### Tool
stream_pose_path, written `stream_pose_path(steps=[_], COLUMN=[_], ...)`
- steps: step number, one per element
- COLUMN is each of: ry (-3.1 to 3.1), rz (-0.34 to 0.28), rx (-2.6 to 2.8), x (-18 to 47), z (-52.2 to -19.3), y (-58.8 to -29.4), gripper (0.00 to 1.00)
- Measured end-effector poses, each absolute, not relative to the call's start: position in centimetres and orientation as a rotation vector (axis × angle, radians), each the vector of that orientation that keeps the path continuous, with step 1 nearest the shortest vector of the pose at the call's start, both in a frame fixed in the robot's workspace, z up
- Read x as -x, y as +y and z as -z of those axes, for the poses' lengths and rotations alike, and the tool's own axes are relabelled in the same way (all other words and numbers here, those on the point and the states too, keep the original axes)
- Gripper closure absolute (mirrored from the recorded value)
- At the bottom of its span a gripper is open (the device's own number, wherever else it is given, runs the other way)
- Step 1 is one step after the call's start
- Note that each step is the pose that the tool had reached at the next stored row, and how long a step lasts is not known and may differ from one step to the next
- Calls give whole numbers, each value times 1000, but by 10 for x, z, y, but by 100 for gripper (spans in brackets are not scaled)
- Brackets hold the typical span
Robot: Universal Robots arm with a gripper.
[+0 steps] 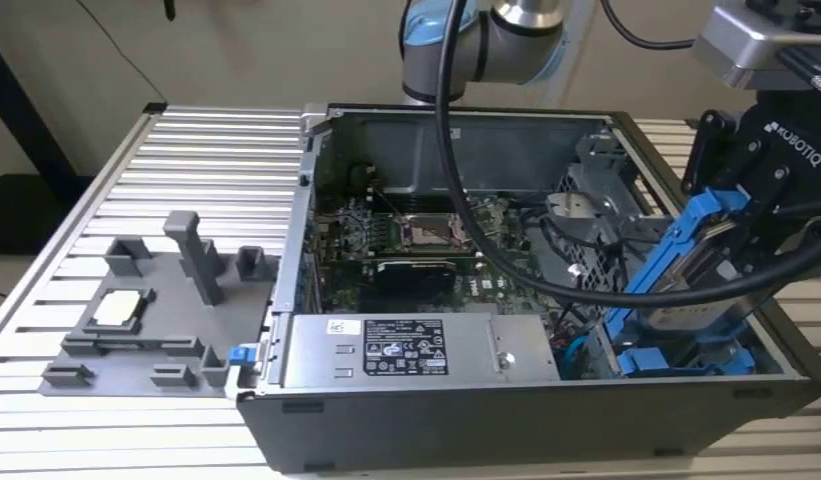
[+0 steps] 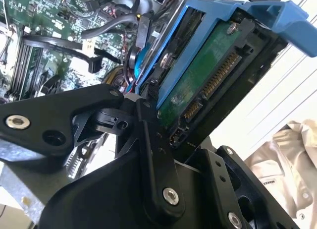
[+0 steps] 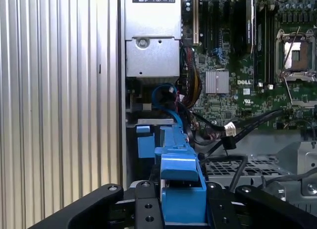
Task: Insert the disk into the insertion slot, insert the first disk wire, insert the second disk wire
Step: 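Insert the disk into the insertion slot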
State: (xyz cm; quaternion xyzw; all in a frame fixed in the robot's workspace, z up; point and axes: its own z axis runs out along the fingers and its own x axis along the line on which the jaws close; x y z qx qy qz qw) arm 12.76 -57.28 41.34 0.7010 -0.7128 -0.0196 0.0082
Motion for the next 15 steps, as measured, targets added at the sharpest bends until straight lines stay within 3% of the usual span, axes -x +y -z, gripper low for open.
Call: stream_pose_path(steps=[15], ry=[-2229], rz=[64], rx=[-2192], x=[-128], z=[-392], y=[-574], gripper=[67])
